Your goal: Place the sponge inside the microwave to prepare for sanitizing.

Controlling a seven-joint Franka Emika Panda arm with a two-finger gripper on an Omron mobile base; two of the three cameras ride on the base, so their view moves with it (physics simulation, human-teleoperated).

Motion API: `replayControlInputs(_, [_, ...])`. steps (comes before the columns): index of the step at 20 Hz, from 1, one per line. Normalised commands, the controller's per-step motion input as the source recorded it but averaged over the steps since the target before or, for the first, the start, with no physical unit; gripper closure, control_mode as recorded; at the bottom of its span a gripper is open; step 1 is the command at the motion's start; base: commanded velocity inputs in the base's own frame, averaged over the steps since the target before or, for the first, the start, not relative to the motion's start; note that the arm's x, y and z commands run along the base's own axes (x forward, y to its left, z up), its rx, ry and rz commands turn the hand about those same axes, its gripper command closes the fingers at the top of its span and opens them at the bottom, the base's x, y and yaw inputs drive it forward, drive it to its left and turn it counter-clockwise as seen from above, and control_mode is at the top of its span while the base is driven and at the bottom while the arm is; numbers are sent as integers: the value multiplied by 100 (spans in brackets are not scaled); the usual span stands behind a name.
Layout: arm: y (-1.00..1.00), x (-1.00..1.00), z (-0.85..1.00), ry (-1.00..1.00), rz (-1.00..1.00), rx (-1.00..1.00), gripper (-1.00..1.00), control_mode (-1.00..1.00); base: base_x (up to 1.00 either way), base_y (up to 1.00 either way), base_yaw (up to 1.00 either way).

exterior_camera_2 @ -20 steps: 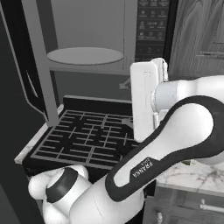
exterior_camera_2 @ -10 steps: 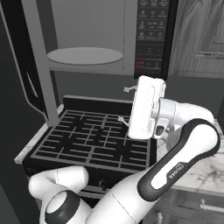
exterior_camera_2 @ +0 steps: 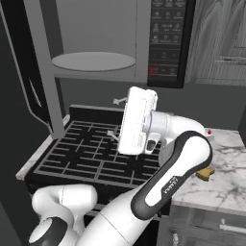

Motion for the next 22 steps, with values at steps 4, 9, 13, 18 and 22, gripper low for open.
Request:
replayControlInputs(4, [39,0,14,-1,1,-9,-100,-100,0,0,0])
replayControlInputs(9, [67,3,8,-9,0,-3,-100,-100,0,0,0])
replayControlInputs(13, [81,2,17,-13,0,0,-100,-100,0,0,0])
replayControlInputs(18, [78,0,24,-16,1,1,-100,-100,0,0,0])
replayControlInputs(22, [62,-6,23,-16,0,0,-100,-100,0,0,0])
